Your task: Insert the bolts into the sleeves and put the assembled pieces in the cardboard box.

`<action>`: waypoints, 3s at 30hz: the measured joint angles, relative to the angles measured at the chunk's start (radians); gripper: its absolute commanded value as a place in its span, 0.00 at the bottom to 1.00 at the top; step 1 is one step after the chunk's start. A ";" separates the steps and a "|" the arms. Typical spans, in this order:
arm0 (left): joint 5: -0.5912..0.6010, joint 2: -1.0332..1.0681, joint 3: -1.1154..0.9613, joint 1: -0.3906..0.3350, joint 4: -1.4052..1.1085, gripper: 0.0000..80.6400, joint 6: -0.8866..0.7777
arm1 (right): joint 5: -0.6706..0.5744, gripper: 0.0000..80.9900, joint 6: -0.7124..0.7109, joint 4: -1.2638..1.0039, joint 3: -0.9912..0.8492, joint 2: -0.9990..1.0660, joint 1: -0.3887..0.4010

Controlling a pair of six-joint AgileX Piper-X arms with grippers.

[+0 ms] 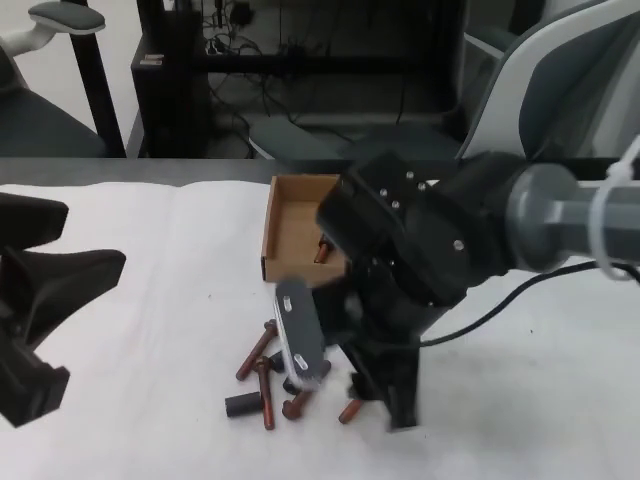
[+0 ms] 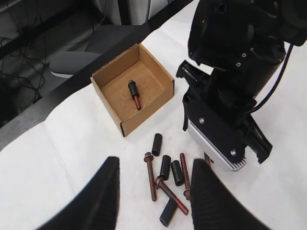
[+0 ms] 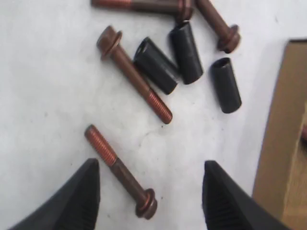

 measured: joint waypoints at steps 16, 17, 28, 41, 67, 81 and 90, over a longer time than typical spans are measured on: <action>0.000 0.000 0.000 0.000 0.015 0.59 -0.057 | 0.012 0.77 1.728 0.028 0.002 -0.040 0.020; 0.000 0.000 0.000 0.000 0.015 0.59 -0.057 | 0.012 0.77 1.792 0.028 0.002 -0.036 0.020; 0.000 0.000 0.000 0.000 0.015 0.59 -0.057 | -0.044 0.75 2.157 0.042 0.002 0.049 0.020; 0.000 0.000 0.000 0.000 0.015 0.59 -0.057 | -0.023 0.46 2.192 0.010 0.002 0.052 -0.052; 0.000 0.000 0.000 0.000 0.015 0.59 -0.036 | -0.055 0.46 2.192 -0.021 0.002 0.140 -0.056; 0.000 0.000 0.000 0.000 0.015 0.59 -0.036 | -0.043 0.46 2.192 -0.024 0.002 0.140 -0.072; 0.000 0.000 0.000 0.000 0.015 0.59 -0.034 | -0.025 0.21 2.192 -0.010 0.002 0.140 -0.072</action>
